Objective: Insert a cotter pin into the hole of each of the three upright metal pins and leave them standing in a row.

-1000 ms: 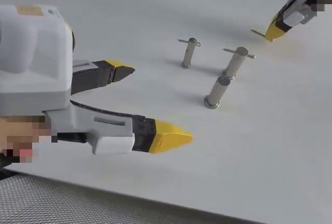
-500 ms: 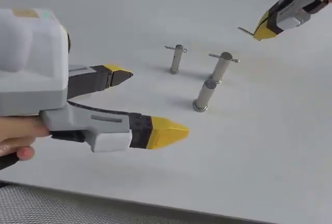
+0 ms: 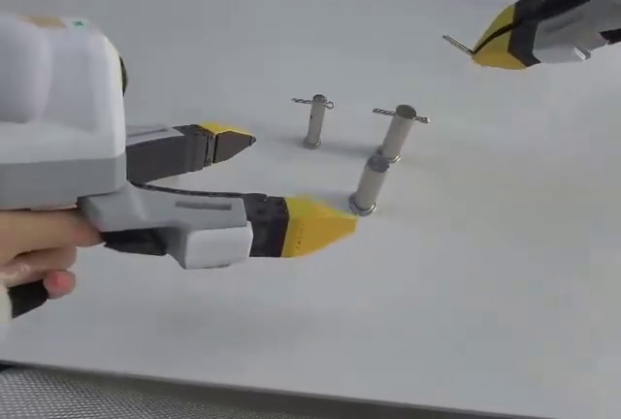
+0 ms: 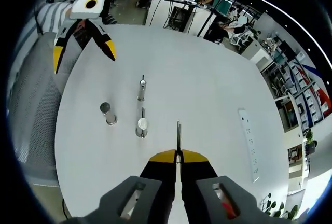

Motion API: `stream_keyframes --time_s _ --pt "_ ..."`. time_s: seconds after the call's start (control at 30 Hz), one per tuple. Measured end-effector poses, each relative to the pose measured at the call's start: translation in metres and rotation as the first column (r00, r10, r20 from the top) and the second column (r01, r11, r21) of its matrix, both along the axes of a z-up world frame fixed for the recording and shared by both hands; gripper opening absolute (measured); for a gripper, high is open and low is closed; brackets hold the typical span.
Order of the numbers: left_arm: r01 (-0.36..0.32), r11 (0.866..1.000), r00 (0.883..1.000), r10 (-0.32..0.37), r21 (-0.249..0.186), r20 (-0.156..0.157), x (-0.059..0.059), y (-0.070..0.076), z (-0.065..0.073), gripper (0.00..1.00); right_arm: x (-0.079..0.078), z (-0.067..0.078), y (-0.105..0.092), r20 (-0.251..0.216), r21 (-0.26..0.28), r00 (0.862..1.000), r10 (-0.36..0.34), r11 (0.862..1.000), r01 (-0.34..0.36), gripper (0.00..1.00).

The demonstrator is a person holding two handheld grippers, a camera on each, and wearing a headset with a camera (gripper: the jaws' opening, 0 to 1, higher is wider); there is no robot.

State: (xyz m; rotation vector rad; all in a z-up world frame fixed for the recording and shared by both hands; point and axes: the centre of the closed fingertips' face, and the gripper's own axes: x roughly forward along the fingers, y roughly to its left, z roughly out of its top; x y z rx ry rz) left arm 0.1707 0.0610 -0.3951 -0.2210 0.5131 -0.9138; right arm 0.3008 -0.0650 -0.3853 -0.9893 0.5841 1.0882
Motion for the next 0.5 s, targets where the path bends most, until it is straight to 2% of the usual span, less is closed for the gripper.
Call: stream_keyframes --time_s 0.2,0.27,0.5 --pt "0.013 1.0 1.0 -0.013 -0.013 -0.008 0.008 -0.01 0.003 0.76 -0.019 0.008 0.008 0.084 0.018 0.996 0.021 1.0 -0.023 0.0" --pt "0.014 0.999 1.0 -0.014 -0.03 -0.012 0.011 -0.014 0.006 0.74 -0.024 0.008 0.011 0.105 0.02 0.994 0.021 1.0 -0.023 0.0" --pt "0.04 0.997 0.999 -0.041 -0.065 -0.019 0.018 -0.027 0.013 0.66 -0.042 0.009 0.02 0.155 0.027 0.988 0.027 0.999 -0.031 0.0"
